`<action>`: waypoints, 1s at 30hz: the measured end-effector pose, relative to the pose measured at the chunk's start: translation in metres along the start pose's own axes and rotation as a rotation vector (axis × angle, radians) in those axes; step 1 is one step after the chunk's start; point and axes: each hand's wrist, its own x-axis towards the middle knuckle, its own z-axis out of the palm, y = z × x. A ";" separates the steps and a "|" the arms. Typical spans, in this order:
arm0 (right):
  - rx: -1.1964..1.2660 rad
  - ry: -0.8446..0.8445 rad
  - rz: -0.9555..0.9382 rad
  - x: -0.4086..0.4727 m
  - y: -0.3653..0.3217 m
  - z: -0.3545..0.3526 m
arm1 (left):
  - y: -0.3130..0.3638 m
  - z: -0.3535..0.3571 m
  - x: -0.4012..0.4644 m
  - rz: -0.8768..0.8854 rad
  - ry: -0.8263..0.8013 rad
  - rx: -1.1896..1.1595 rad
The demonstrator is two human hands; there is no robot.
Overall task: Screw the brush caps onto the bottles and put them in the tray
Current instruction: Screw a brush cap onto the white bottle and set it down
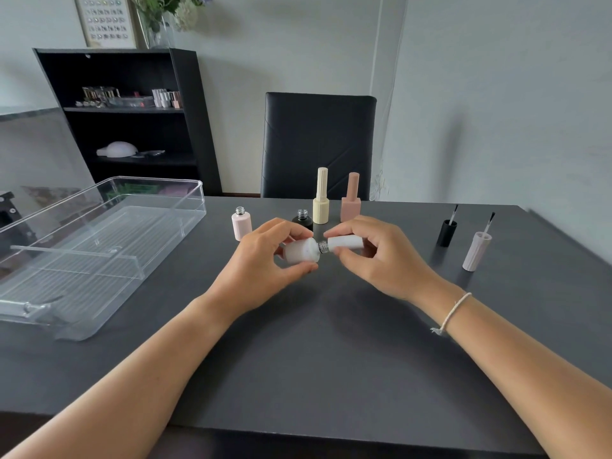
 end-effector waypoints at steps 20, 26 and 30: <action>-0.143 -0.002 0.063 0.000 0.001 0.000 | 0.002 0.005 -0.001 0.008 -0.012 -0.032; -0.112 -0.024 0.038 -0.001 0.004 -0.006 | 0.002 0.004 -0.001 -0.005 0.019 -0.051; -0.104 -0.036 0.009 -0.002 0.005 -0.006 | 0.001 0.005 -0.001 -0.006 0.023 -0.047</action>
